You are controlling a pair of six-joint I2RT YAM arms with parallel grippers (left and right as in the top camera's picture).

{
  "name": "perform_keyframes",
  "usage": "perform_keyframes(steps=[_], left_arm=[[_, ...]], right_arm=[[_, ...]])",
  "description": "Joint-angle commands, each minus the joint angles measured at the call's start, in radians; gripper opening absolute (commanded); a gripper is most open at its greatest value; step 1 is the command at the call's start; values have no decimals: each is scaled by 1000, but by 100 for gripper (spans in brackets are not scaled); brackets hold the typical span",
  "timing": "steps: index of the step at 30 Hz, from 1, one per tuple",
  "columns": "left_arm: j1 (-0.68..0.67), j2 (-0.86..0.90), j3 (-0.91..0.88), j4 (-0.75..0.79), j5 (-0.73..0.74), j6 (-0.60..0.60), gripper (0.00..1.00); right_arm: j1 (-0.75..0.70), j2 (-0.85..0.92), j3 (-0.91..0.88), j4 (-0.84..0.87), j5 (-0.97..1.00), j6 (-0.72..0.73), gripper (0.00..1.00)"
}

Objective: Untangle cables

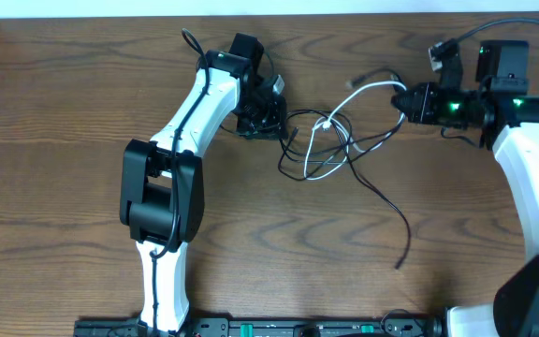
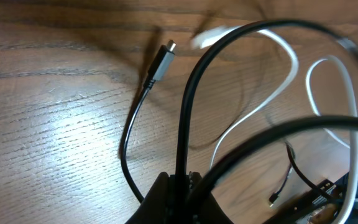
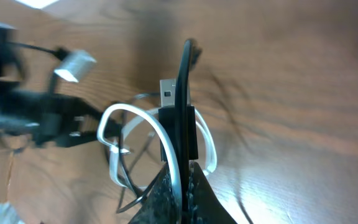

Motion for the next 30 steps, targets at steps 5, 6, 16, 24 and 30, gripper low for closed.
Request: perform_keyframes(steps=[5, 6, 16, 24, 30], left_arm=[[7, 2, -5, 25, 44, 27, 7], [6, -4, -5, 44, 93, 62, 8], [4, -257, -1, 209, 215, 118, 7], [4, -420, -1, 272, 215, 31, 7], [4, -432, -1, 262, 227, -56, 8]], right_arm=[[8, 81, -25, -92, 305, -12, 37], [9, 81, -25, -106, 333, -24, 44], [1, -30, 63, -77, -153, -352, 99], [109, -170, 76, 37, -167, -311, 99], [177, -154, 75, 47, -113, -223, 99]])
